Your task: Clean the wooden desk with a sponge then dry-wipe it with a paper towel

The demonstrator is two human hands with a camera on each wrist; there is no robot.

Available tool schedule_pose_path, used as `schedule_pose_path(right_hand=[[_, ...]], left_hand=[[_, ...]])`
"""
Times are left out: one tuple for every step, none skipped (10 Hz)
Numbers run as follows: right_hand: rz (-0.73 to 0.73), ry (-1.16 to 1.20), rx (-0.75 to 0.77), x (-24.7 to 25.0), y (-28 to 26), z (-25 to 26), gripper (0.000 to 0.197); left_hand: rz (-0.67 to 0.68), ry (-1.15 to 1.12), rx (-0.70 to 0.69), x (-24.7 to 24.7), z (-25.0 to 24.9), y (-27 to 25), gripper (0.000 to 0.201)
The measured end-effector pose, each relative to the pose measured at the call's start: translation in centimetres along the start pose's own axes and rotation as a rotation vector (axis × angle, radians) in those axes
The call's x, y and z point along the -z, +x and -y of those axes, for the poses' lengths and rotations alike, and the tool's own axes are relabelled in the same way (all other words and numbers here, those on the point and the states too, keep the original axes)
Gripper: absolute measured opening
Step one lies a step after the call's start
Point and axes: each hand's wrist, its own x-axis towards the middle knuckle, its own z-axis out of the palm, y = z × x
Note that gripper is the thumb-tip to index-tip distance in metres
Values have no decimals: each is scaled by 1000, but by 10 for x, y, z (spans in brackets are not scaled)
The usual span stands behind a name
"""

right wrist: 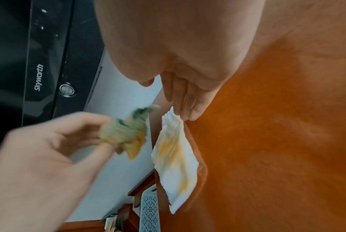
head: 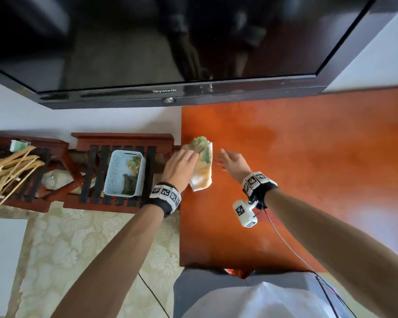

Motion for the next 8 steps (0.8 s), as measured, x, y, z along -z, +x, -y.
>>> schedule_pose_path(right_hand=[[11, -234, 100, -2, -14, -5, 38], [19, -561, 363, -13, -27, -12, 48], [159, -883, 466, -22, -27, -21, 52], [203, -1052, 490, -25, -22, -23, 50], [200, -1078, 492, -24, -11, -12, 48], [225, -1102, 457, -20, 3, 2, 47], [262, -1130, 372, -18, -6, 15, 48], [189, -1071, 271, -12, -22, 23, 45]], left_hand=[[197, 13, -4, -30, -10, -19, 34], [250, -116, 52, -49, -12, -40, 44], [261, -176, 99, -54, -12, -50, 49], [257, -153, 90, -55, -10, -50, 50], [264, -101, 85, -51, -5, -39, 56], [283, -52, 87, -46, -4, -27, 59], [334, -57, 88, -28, -12, -28, 58], [279, -102, 98, -13, -20, -25, 58]])
